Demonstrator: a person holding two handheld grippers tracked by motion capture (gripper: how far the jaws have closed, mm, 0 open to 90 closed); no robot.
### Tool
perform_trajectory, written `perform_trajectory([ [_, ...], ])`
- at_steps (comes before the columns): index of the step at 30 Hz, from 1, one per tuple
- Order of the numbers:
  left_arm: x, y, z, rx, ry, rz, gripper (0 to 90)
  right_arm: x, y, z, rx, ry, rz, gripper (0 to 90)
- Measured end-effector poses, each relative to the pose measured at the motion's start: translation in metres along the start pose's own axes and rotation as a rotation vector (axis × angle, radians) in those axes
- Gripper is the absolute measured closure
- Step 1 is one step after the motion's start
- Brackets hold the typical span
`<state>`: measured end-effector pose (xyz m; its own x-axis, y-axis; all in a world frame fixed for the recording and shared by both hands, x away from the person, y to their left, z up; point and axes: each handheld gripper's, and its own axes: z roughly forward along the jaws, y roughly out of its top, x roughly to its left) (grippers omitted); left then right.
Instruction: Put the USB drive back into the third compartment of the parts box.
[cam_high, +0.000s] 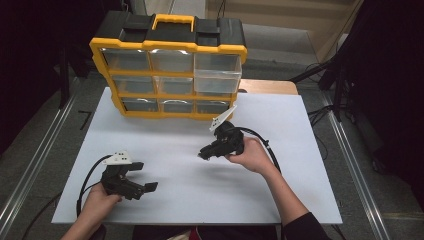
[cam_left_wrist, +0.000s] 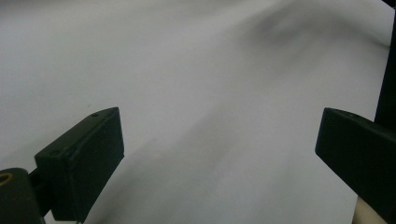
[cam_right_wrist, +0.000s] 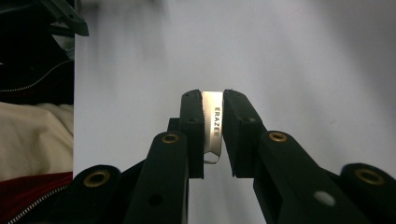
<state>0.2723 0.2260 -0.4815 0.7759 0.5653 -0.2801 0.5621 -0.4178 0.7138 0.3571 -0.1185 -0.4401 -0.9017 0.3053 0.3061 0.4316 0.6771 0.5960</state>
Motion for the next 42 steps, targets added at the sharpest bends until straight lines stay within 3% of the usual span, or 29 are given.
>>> perform_trajectory([
  [8,0.000,0.000,0.000,-0.002,0.001,-0.007,1.9,0.006,0.010,-0.015,-0.005,-0.010,-0.013,76.5],
  [15,0.000,0.000,0.000,0.000,-0.002,-0.003,1.9,0.014,0.024,-0.028,0.001,-0.019,-0.054,76.5],
  [27,0.001,0.000,0.001,0.021,0.007,-0.006,2.0,0.018,0.034,-0.048,0.006,-0.010,-0.030,76.4],
  [32,0.001,0.000,0.000,0.015,0.006,-0.008,2.0,0.018,0.043,-0.061,-0.016,-0.002,-0.042,76.5],
  [42,0.002,0.000,0.000,0.011,0.007,-0.013,2.0,0.021,0.057,-0.077,-0.009,-0.010,-0.056,76.5],
])
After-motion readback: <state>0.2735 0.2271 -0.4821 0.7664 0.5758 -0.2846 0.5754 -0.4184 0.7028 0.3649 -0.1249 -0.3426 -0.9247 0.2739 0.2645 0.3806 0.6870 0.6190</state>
